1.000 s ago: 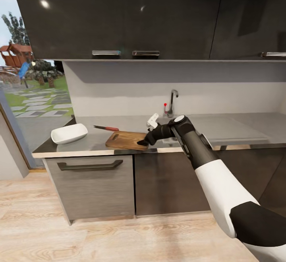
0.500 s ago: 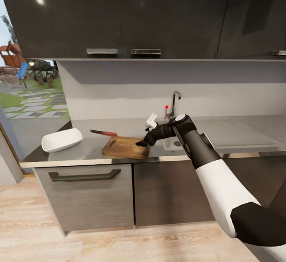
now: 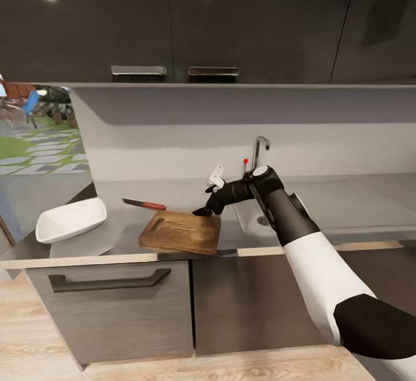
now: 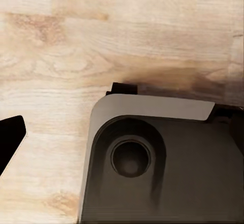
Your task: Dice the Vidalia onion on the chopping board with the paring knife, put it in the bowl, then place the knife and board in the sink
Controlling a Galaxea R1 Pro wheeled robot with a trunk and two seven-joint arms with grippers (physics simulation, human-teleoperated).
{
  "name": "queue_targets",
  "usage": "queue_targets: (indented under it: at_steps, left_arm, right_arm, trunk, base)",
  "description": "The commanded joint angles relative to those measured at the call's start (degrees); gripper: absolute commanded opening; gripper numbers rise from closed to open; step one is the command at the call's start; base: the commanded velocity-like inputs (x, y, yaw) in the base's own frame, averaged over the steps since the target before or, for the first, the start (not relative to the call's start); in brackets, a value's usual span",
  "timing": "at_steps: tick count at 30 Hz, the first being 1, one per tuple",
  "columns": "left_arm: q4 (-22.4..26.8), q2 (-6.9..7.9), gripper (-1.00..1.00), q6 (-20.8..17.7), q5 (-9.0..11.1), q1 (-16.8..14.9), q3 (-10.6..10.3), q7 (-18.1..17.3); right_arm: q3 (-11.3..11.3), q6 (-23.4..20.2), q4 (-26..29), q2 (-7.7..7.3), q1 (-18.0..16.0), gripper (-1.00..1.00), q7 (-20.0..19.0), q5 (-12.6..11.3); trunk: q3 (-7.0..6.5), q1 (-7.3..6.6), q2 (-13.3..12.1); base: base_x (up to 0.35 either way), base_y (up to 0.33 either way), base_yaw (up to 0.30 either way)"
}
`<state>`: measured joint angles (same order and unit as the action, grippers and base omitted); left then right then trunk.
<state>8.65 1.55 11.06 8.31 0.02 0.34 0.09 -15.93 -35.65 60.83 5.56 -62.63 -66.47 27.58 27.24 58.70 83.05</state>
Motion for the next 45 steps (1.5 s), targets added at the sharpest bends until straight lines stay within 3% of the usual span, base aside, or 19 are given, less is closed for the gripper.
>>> queue_targets:
  at_steps: [1,8,18,34,39,41,45]
  left_arm:
    - [-0.73,0.04,1.00,0.10,0.31,0.01,-0.03,0.00]
    - [-7.41,0.14,1.00,0.14,0.30,-0.02,-0.07,0.06]
    - [-8.42,-0.08,1.00,-0.03,0.30,-0.02,-0.07,-0.13]
    - [-8.81,0.12,1.00,-0.13,0.30,-0.02,-0.16,-0.43]
    - [-8.82,0.07,1.00,-0.27,0.30,-0.02,-0.16,-0.44]
    - [-8.82,0.04,1.00,-0.32,0.30,-0.02,-0.16,-0.44]
    - [-8.82,0.03,1.00,-0.38,0.30,-0.02,-0.16,-0.44]
  right_arm:
    - [0.00,-0.41,0.07,0.07,-0.04,1.00,-0.38,0.38]
    - [-0.06,-0.29,-0.01,1.61,-0.04,1.00,-0.47,0.37]
    - [-0.08,0.50,-0.01,1.85,-0.04,1.00,-0.48,0.34]
    - [-0.21,1.74,-0.49,2.01,-0.04,1.00,-0.43,0.21]
    - [-3.05,1.80,-1.77,2.08,-0.04,1.00,-0.35,0.20]
    - [-6.08,1.84,-2.75,2.36,-0.04,1.00,-0.29,0.20]
    - [-7.78,3.44,-4.35,3.15,-0.04,1.00,-0.25,0.20]
  trunk:
    - [0.06,0.03,0.03]
    - [0.06,0.03,0.03]
    - [0.06,0.03,0.03]
    - [-2.81,-3.48,-6.39]
    - [-3.71,-4.58,-8.40]
    - [-4.07,-5.02,-9.20]
    - [-4.79,-5.90,-10.80]
  base:
    - [0.311,0.000,0.000]
    - [0.145,0.000,0.000]
    - [0.008,0.000,0.000]
    - [0.000,0.000,0.000]
    - [0.000,0.000,0.000]
    - [0.000,0.000,0.000]
    - [0.000,0.000,0.000]
